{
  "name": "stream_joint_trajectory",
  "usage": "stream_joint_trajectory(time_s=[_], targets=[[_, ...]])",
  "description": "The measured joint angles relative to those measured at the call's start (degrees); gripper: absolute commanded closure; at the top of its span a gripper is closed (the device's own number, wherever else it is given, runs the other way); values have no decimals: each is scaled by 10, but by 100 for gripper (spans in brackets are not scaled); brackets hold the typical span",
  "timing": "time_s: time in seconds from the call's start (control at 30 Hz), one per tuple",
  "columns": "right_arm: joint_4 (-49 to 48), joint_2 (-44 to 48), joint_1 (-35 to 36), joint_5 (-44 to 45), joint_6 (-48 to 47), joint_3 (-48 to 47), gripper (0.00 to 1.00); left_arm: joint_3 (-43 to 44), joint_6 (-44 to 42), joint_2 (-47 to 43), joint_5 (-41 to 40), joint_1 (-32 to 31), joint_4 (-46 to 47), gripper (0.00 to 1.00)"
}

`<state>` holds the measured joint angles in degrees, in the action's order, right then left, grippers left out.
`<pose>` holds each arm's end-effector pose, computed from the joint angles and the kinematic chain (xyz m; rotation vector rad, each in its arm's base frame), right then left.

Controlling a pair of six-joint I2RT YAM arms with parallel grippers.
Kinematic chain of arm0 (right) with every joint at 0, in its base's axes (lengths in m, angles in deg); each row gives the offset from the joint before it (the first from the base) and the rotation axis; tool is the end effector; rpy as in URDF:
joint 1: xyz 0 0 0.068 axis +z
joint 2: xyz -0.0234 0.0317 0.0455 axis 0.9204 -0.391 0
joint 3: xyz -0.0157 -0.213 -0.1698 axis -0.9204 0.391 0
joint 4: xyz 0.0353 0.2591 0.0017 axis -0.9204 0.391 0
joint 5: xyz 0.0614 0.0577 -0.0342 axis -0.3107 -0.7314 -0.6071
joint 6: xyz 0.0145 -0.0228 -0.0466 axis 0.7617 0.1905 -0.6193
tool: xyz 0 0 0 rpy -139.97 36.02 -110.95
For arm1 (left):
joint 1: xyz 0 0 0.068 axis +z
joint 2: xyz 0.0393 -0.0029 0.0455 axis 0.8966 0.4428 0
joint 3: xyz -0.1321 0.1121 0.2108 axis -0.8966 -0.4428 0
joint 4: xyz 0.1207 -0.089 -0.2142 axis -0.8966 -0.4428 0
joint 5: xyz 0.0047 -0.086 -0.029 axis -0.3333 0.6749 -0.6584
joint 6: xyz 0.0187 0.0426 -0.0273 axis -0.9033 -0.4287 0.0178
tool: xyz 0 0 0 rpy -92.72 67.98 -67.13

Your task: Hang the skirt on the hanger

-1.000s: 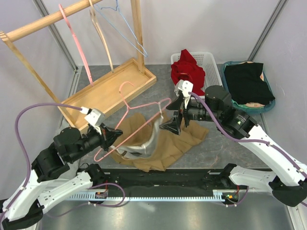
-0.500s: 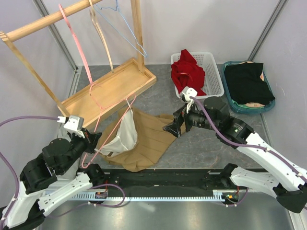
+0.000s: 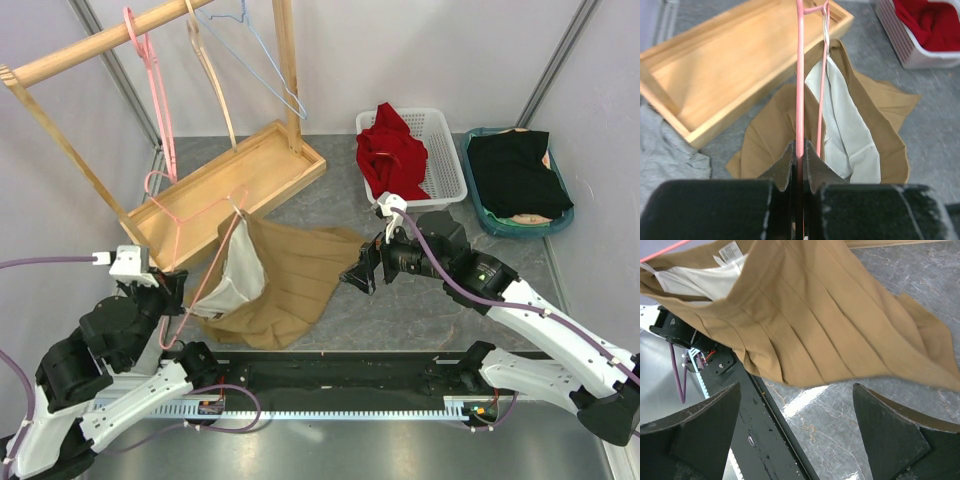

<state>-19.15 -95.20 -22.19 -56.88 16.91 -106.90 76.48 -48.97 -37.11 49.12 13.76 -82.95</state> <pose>0.1456 0.1601 0.3431 -0.7456 1.9256 0.9744 0.0209 0.0105 0.3619 -0.0167 1.8201 -0.2352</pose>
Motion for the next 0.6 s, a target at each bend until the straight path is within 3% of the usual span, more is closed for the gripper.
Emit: stream_joint_trajectory(time_s=[0.6], targets=[[-18, -26, 0, 6, 26, 11, 2, 67, -67, 26, -158, 0, 65, 98]])
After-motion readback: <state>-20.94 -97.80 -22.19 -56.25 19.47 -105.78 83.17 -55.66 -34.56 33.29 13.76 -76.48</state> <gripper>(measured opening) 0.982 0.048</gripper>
